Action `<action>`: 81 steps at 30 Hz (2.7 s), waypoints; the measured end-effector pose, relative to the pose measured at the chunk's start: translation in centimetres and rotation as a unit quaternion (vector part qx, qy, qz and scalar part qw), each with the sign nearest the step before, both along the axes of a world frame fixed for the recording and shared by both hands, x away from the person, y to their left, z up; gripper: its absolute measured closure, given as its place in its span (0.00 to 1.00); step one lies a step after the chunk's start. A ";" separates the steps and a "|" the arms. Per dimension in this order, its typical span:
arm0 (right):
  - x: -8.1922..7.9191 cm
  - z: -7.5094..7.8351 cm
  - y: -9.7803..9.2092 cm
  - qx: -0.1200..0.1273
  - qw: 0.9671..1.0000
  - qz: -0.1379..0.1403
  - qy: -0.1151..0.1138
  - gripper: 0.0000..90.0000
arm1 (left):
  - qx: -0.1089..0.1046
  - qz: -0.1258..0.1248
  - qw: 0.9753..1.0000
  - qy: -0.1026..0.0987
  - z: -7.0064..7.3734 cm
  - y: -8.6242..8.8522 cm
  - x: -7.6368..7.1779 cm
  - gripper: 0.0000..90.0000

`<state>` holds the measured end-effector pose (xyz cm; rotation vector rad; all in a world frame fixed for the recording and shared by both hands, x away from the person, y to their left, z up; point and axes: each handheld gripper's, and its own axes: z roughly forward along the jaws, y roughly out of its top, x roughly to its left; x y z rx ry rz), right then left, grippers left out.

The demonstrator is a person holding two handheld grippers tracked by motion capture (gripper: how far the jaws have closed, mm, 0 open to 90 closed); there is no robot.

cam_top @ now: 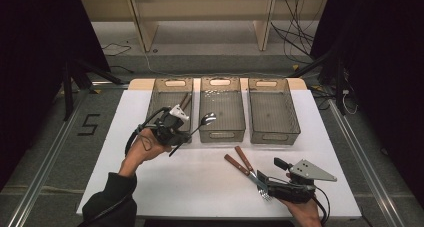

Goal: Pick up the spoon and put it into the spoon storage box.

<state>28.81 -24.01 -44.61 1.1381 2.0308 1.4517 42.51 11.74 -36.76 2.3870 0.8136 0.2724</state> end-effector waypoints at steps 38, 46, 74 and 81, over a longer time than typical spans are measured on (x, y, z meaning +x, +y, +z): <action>0.0 0.0 -0.2 0.005 1.000 0.004 0.002 0.27 | -0.060 0.056 0.997 -0.012 0.9 -5.6 8.6 0.93; 0.0 0.0 -0.3 0.006 1.000 0.004 0.001 0.27 | -0.068 0.065 0.995 -0.016 0.6 -6.2 9.2 0.93; 0.0 0.0 -0.2 0.005 1.000 0.005 0.001 0.28 | -0.079 0.114 0.990 0.015 -2.5 -6.8 10.8 0.93; 0.0 0.0 -0.2 0.005 1.000 0.005 0.001 0.28 | -0.072 0.118 0.990 0.024 -2.9 -6.9 10.9 0.93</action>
